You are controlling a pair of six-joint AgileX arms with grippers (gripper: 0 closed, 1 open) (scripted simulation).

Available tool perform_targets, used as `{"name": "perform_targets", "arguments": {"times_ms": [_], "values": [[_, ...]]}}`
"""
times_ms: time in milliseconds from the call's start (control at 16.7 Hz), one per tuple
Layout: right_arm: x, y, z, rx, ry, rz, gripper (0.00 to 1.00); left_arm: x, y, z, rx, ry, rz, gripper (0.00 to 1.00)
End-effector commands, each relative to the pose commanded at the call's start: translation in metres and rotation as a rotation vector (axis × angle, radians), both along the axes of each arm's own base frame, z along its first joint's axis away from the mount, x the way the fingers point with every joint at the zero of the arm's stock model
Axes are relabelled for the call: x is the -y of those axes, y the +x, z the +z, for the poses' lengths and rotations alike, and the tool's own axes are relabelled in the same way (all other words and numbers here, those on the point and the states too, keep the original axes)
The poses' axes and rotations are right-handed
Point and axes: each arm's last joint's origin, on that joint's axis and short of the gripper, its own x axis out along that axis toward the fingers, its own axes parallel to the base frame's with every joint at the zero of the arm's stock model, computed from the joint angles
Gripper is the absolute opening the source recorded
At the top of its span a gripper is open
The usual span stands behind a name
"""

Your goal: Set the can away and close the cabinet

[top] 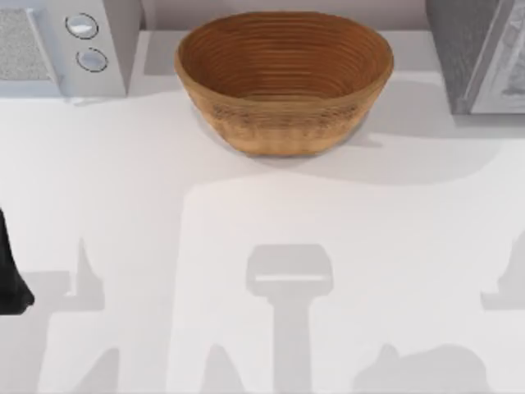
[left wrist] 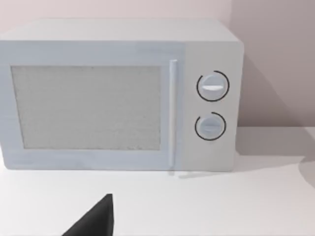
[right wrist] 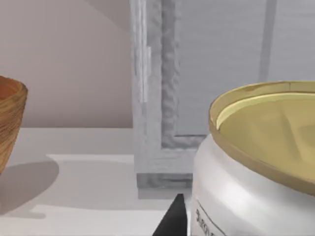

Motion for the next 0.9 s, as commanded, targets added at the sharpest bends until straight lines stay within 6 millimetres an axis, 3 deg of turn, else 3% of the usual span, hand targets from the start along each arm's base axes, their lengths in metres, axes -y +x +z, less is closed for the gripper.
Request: {"name": "perform_targets", "arguments": {"times_ms": [540,720,900], "values": [[0.001,-0.001,0.000,0.000,0.002,0.002,0.00,0.000,0.000,0.000,0.000,0.000,0.000,1.00],[0.000,-0.002,0.023,0.000,0.002,0.002,0.00,0.000,0.000,0.000,0.000,0.000,0.000,1.00],[-0.002,0.000,0.066,0.000,0.001,0.001,0.00,0.000,0.000,0.000,0.000,0.000,0.000,1.00]]}}
